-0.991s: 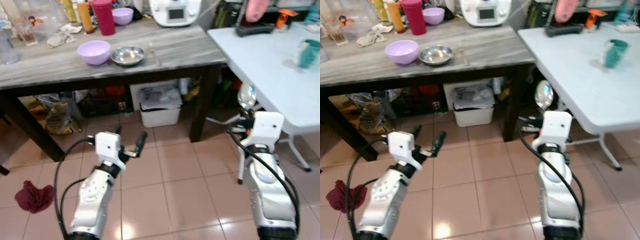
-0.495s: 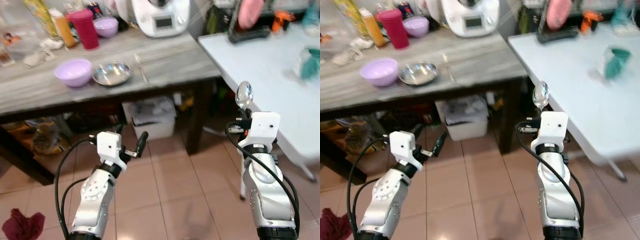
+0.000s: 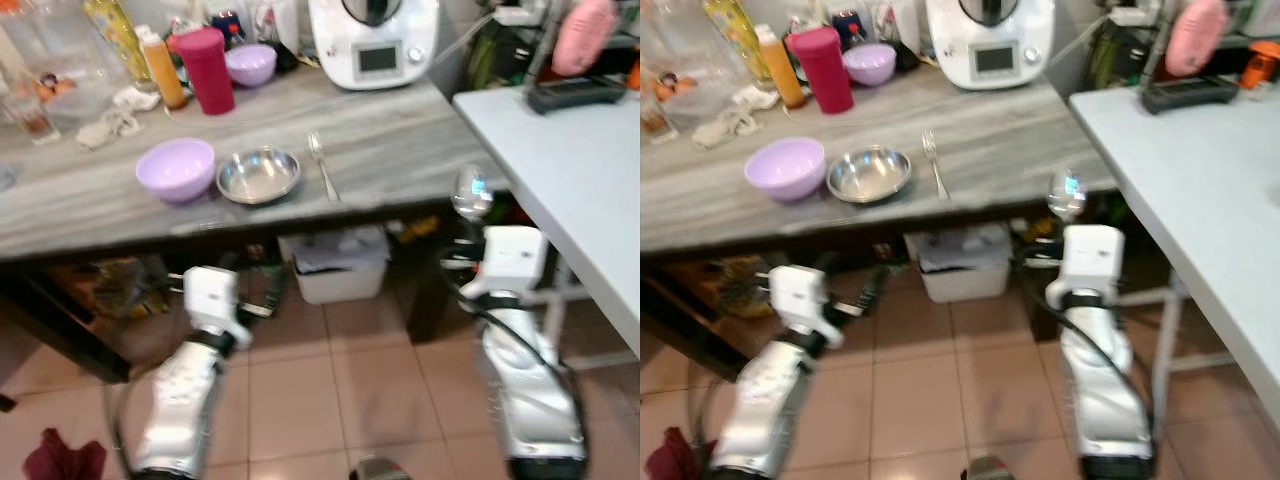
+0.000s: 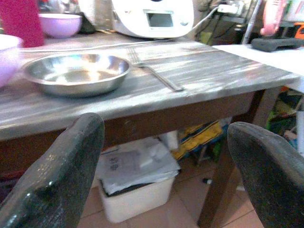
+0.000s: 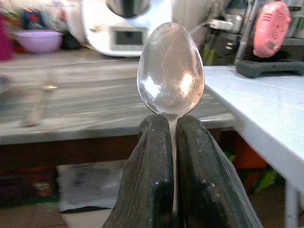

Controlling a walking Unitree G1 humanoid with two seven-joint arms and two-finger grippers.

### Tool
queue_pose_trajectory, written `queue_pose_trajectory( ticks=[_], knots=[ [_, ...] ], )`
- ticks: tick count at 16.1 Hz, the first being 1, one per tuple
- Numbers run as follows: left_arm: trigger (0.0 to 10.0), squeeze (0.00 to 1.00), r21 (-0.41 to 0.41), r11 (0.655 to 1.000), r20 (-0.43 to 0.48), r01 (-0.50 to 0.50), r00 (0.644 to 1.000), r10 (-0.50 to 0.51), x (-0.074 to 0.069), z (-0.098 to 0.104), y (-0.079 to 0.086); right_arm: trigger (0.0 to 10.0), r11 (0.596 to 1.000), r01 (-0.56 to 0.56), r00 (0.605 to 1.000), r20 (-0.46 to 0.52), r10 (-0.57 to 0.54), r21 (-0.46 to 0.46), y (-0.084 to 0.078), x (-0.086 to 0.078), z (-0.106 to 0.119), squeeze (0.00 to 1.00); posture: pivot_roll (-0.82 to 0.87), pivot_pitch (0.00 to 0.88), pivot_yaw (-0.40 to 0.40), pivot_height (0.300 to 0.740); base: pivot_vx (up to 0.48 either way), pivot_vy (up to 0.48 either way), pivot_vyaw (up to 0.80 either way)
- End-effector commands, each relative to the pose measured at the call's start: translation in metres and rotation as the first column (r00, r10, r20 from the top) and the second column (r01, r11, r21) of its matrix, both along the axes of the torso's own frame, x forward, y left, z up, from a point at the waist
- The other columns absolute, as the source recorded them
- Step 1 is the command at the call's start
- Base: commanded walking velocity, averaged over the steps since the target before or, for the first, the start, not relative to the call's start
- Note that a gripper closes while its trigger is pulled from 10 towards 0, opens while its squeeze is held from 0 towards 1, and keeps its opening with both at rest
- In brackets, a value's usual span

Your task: Setting the table

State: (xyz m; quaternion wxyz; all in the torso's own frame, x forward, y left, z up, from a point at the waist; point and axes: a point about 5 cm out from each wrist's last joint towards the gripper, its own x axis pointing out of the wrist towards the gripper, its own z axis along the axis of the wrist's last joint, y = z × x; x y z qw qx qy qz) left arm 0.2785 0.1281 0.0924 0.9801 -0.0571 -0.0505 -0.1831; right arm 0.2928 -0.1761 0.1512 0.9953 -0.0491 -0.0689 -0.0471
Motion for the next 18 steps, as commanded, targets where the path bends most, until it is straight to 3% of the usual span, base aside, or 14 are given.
queue_pose_trajectory(
  ticks=[1, 9, 13, 18],
  knots=[
    [10.0, 0.0, 0.02, 1.0, 0.003, -0.014, 1.0, 0.014, 0.001, 0.001, 0.009, 10.0, 1.0, -0.014, 1.0, 0.026, 0.013, 0.011, 0.006, 0.0, 0.005, 0.0, -0.25, 0.091, 0.051, 0.74, 0.48, 0.0, 0.0],
    [10.0, 0.0, 0.016, 1.0, 0.005, -0.015, 1.0, 0.015, -0.001, 0.001, 0.007, 10.0, 1.0, -0.011, 0.999, 0.032, 0.011, 0.001, 0.006, 0.0, 0.007, 0.0, -0.25, 0.096, 0.049, 0.74, 0.48, 0.0, 0.0],
    [10.0, 0.0, 0.011, 0.999, 0.055, -0.05, 0.997, 0.049, 0.0, 0.014, 0.014, 10.0, 1.0, -0.006, 0.999, 0.038, 0.005, 0.001, 0.006, 0.0, 0.007, 0.0, -0.24, 0.096, 0.054, 0.74, 0.459, 0.0, 0.0],
    [10.0, 0.0, 0.026, 0.999, 0.13, -0.031, 0.991, 0.028, -0.007, 0.03, 0.015, 10.0, 1.0, -0.007, 0.999, 0.042, 0.007, 0.0, 0.006, 0.0, 0.007, 0.0, -0.24, 0.1, 0.055, 0.74, 0.0, 0.0, 0.0]
  ],
)
